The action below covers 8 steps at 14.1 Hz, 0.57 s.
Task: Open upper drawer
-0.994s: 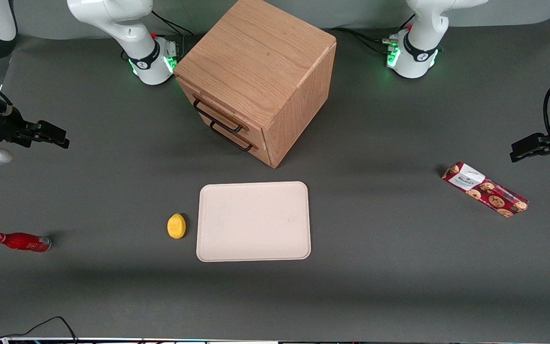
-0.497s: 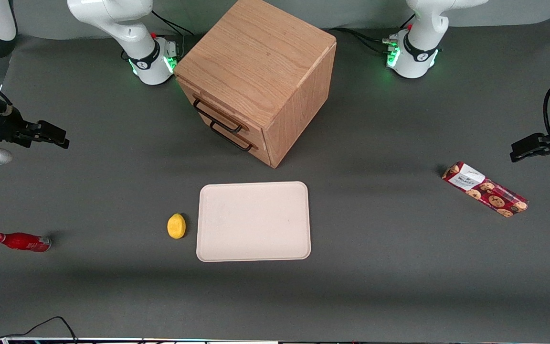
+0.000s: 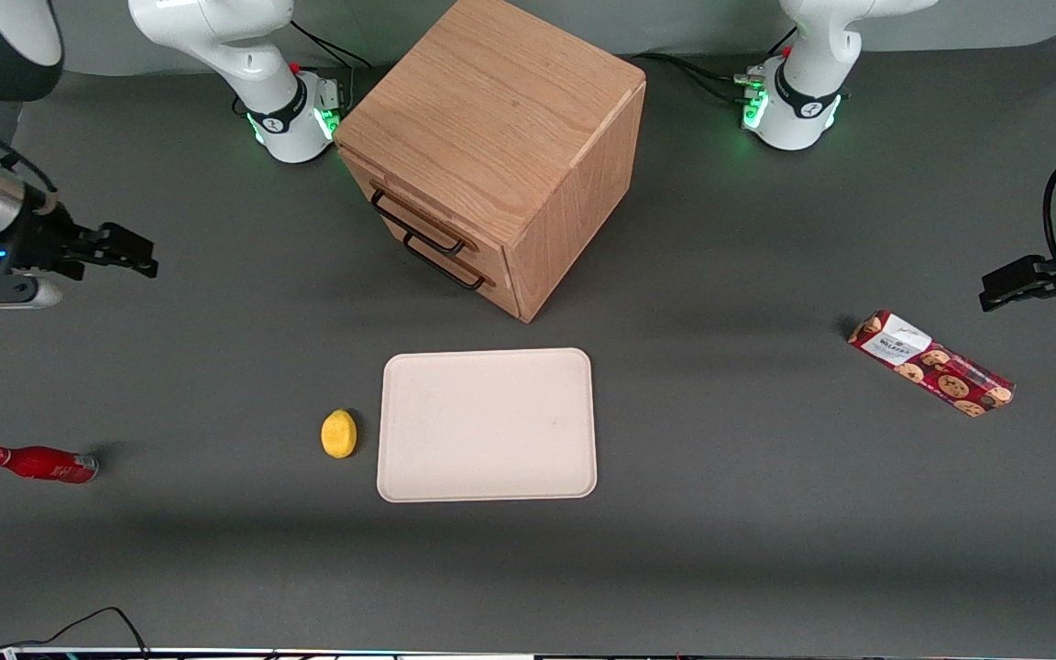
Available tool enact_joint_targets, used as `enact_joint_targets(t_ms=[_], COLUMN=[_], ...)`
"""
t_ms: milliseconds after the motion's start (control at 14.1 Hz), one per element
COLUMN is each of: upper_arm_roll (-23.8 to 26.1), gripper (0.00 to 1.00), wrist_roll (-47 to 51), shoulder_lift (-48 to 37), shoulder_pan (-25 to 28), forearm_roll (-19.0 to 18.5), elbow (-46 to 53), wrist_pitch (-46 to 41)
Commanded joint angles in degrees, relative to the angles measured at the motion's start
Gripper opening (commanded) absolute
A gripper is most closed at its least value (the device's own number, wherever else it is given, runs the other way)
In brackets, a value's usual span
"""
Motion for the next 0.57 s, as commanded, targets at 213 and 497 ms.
enact_joint_targets(t_ms=[213, 497], upper_arm_roll=[-0.4, -0.5], gripper=[1.0, 1.0], wrist_roll=[-1.4, -1.5], shoulder_lift=[-0.2, -0.1], shoulder_pan=[11.6, 19.6], forearm_roll=[0.9, 2.4], elbow=[2.9, 2.8], wrist_pitch=[-4.8, -6.4])
